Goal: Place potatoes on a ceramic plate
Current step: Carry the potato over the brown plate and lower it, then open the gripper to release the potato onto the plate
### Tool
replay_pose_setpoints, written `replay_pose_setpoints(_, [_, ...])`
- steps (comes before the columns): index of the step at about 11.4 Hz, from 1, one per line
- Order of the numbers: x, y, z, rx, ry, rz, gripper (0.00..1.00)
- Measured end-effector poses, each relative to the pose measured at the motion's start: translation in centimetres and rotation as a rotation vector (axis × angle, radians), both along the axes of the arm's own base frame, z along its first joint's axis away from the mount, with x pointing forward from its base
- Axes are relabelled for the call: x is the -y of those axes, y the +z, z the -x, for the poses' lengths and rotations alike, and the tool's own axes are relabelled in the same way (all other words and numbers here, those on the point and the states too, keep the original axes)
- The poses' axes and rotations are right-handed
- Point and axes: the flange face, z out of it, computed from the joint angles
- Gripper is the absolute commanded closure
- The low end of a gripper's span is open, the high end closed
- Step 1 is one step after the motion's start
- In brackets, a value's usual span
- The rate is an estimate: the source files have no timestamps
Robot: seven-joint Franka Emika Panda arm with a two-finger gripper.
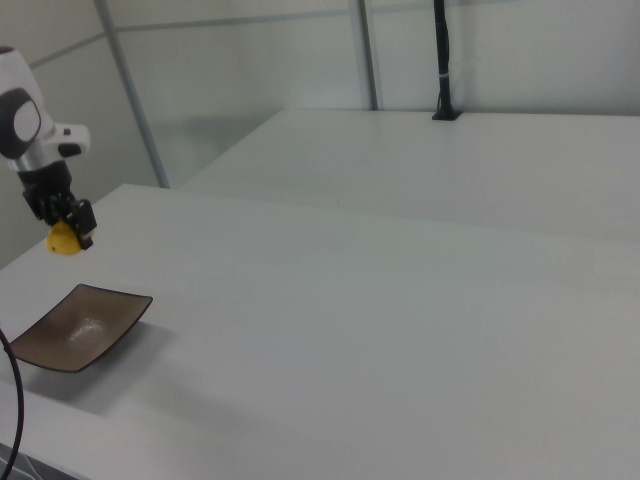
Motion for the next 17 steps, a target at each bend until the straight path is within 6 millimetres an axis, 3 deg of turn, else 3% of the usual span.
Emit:
replay_pose_setpoints(4, [-2.6,-8.6,1.0,-0.043,0.014,0.011,0.64])
replay_pose_setpoints(9, [-3.5,-16.3,4.3,-0.031,0.044,0.074,0.61])
replay_pose_setpoints(11, [-3.5,-17.7,4.7,-0.025,0.04,0.091,0.32])
replay_pose_setpoints(12, [-3.5,-17.8,4.7,-0.026,0.04,0.091,0.13])
replay_pose_setpoints(13, [-3.5,-17.9,4.7,-0.026,0.039,0.092,0.0])
replay_pose_setpoints(17, [-3.6,-17.8,4.6,-0.026,0.026,0.09,0.0])
